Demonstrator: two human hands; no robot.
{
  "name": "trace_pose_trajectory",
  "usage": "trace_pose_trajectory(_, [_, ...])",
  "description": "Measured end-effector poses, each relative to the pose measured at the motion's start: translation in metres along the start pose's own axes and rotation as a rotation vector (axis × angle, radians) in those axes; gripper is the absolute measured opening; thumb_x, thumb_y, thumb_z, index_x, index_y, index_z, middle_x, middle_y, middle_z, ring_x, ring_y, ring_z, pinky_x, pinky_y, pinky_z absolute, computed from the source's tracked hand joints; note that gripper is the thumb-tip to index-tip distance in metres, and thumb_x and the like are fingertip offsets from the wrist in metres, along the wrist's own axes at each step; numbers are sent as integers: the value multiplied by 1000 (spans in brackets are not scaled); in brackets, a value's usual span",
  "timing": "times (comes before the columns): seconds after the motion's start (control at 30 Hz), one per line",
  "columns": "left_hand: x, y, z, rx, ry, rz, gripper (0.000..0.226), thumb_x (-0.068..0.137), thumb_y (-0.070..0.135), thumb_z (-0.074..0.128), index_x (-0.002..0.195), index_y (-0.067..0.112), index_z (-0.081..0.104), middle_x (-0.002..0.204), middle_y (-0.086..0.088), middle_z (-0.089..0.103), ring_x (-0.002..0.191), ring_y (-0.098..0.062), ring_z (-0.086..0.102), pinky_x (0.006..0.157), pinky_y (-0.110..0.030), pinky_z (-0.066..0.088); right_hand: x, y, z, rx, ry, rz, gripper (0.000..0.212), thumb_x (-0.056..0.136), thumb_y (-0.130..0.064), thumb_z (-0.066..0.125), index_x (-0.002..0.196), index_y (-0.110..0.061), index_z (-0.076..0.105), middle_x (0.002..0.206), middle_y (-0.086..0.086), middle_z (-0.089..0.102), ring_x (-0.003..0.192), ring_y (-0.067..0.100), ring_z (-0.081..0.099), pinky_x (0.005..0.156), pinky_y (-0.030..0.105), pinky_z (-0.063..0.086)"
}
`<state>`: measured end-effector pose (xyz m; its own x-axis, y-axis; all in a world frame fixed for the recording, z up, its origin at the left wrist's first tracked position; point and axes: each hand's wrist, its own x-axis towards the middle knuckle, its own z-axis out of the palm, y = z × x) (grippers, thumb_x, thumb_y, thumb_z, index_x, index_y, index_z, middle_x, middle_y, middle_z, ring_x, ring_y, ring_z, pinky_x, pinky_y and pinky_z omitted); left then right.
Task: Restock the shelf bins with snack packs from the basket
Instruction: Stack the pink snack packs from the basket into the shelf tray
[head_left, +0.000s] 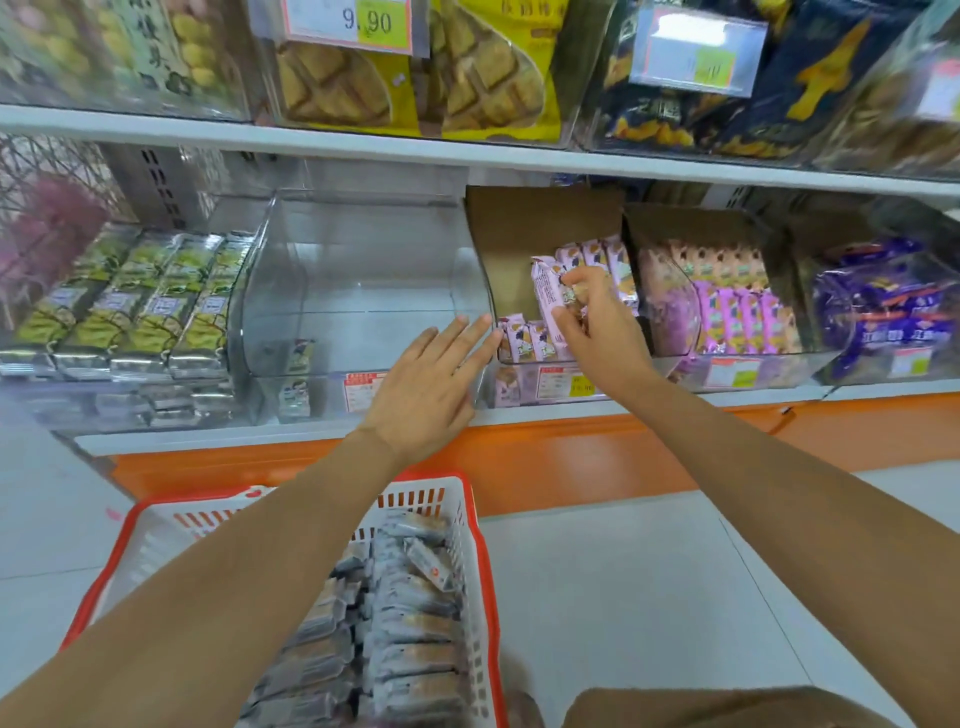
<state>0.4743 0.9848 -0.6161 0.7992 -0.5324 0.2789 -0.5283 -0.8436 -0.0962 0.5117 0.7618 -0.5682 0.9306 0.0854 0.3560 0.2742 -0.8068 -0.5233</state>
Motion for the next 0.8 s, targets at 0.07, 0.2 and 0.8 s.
trace_pose_trajectory(0.07, [1, -3, 8, -8, -7, 6, 72, 95, 28, 44, 157, 18, 8, 163, -4, 1, 151, -25, 12, 121, -39, 8, 13, 6, 10, -48, -31, 7, 29, 100, -23, 49, 127, -18, 42, 85, 5, 60, 71, 21, 57, 62, 36, 44])
trace_pose_trajectory(0.2, [1, -4, 18, 7, 12, 11, 76, 91, 30, 46, 157, 15, 12, 164, -6, 2, 146, -29, 27, 117, -44, 29, 38, 14, 28, -82, -57, 26, 30, 100, -21, 50, 128, -17, 44, 92, 10, 60, 80, 26, 58, 71, 42, 50])
trace_pose_trajectory(0.8, [1, 0, 20, 24, 26, -2, 77, 97, 36, 47, 157, 17, 2, 158, -4, -16, 148, -28, 23, 115, -41, 29, 60, 21, 55, -298, -179, 96, 48, 98, -22, 53, 143, -10, 45, 132, 21, 38, 108, 37, 54, 98, 36, 43])
